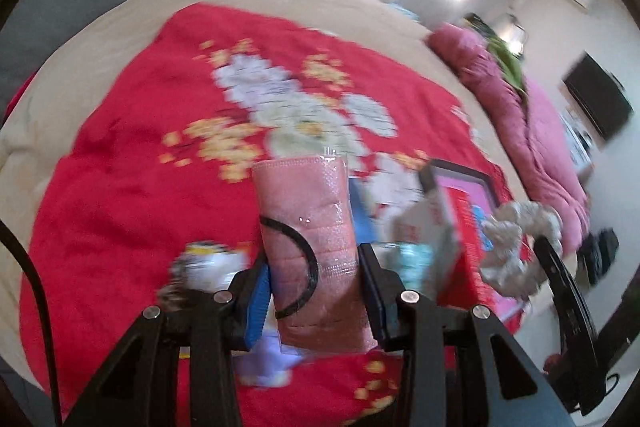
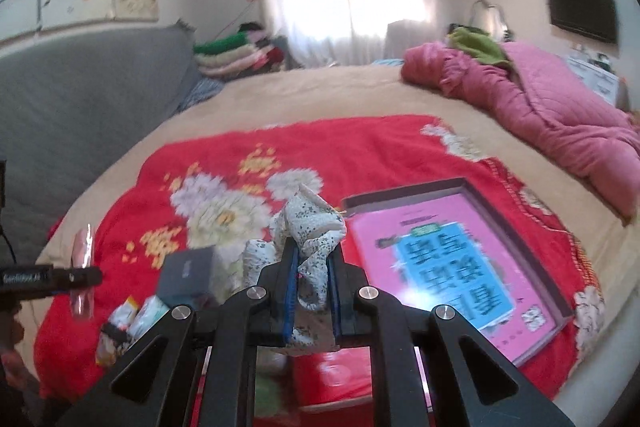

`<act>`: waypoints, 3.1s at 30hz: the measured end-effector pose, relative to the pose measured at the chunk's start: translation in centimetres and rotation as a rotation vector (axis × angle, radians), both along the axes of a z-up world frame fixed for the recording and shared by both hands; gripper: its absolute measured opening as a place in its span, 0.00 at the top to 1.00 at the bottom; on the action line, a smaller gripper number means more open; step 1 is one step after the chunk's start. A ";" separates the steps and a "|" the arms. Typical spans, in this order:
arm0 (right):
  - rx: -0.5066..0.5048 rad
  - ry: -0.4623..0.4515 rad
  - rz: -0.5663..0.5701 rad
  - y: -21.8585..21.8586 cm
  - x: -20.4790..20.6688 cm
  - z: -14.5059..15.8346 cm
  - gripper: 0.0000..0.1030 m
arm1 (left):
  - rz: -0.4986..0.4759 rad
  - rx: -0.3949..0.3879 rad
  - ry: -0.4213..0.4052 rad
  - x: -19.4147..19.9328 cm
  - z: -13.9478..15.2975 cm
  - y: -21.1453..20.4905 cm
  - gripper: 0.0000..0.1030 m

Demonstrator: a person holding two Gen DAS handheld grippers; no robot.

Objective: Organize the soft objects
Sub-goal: 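Carry the scrunchie with the right tool while the left tool carries the pink towel roll to the tray, then open both tools to drop the scrunchie and towel roll into the pink tray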

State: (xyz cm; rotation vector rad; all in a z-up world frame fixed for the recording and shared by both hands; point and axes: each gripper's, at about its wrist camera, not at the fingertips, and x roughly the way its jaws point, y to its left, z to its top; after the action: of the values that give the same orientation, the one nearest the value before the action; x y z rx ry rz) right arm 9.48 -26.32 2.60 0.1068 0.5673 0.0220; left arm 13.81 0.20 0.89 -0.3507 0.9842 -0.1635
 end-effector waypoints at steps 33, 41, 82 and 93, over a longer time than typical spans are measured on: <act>0.297 0.294 -0.369 -22.0 1.8 -9.2 0.84 | -0.619 0.290 0.203 4.9 -6.5 -33.3 0.60; 0.284 0.333 -0.381 -22.4 2.0 -10.4 0.66 | -0.633 0.314 0.239 4.9 -8.3 -34.4 0.60; 0.270 0.236 -0.474 -24.4 -0.7 -6.6 0.46 | -0.634 0.388 0.183 4.1 -7.6 -35.2 0.38; 0.206 0.219 -0.440 -22.0 -1.0 -4.3 0.27 | -0.581 0.374 0.102 2.4 -4.1 -32.2 0.31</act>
State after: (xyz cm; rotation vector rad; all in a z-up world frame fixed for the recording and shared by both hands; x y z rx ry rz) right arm 8.48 -48.32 -1.70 0.4366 0.7495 -0.3641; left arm 16.25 -32.01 -3.16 0.2806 1.1735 -0.4823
